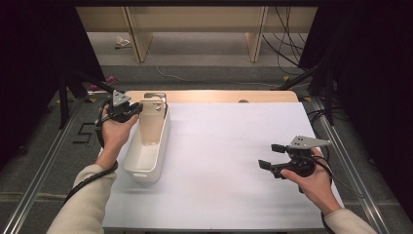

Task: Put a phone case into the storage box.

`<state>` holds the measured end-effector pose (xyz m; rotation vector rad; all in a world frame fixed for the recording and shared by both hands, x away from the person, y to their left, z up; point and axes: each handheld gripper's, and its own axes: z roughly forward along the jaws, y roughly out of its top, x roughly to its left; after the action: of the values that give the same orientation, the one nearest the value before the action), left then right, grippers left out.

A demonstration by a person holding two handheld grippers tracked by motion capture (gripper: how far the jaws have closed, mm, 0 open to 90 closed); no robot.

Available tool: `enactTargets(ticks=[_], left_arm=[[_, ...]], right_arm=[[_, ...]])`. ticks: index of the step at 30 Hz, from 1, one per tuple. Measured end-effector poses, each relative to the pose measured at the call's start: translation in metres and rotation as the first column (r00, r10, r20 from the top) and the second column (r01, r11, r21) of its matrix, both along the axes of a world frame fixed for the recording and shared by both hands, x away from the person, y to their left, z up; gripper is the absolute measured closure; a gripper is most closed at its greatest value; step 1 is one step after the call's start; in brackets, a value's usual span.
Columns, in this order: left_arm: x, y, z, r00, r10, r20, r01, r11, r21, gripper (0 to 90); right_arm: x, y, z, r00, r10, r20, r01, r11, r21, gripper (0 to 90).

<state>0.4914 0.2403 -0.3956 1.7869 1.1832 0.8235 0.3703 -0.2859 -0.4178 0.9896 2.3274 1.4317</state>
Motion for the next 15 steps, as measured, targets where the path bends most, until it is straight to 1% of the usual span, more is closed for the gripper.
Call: enactTargets(ticks=[4, 7, 9, 11, 13, 15], left_arm=[[0.007, -0.002, 0.002, 1.0, 0.0, -0.003, 0.001, 0.9994, 0.036, 75.6], [0.01, -0.003, 0.004, 0.9999, 0.011, 0.002, -0.011, 0.9983, 0.058, 70.5], [0.01, -0.004, 0.006, 0.9998, 0.019, 0.003, -0.02, 0.9982, 0.057, 65.6], [0.009, -0.005, 0.007, 0.9997, 0.022, -0.002, -0.022, 0.9987, 0.046, 59.2], [0.005, -0.006, 0.009, 0.9997, 0.023, 0.0, -0.023, 0.9985, 0.05, 55.0], [0.001, -0.006, 0.011, 0.9998, 0.02, -0.002, -0.02, 0.9991, 0.038, 50.3]], right_arm=[[0.0, 0.0, 0.0, 1.0, 0.001, -0.001, -0.001, 1.0, -0.001, 16.2], [0.0, 0.0, 0.0, 1.0, 0.001, 0.0, -0.001, 1.0, 0.0, 16.2], [0.0, 0.0, 0.0, 1.0, 0.001, 0.0, -0.001, 1.0, 0.0, 16.2], [0.0, -0.001, 0.0, 1.0, -0.001, 0.0, 0.001, 1.0, 0.002, 16.2], [0.0, -0.001, 0.0, 1.0, -0.001, 0.0, 0.001, 1.0, 0.001, 16.2], [0.0, -0.001, 0.0, 1.0, -0.001, -0.001, 0.001, 1.0, 0.0, 16.2]])
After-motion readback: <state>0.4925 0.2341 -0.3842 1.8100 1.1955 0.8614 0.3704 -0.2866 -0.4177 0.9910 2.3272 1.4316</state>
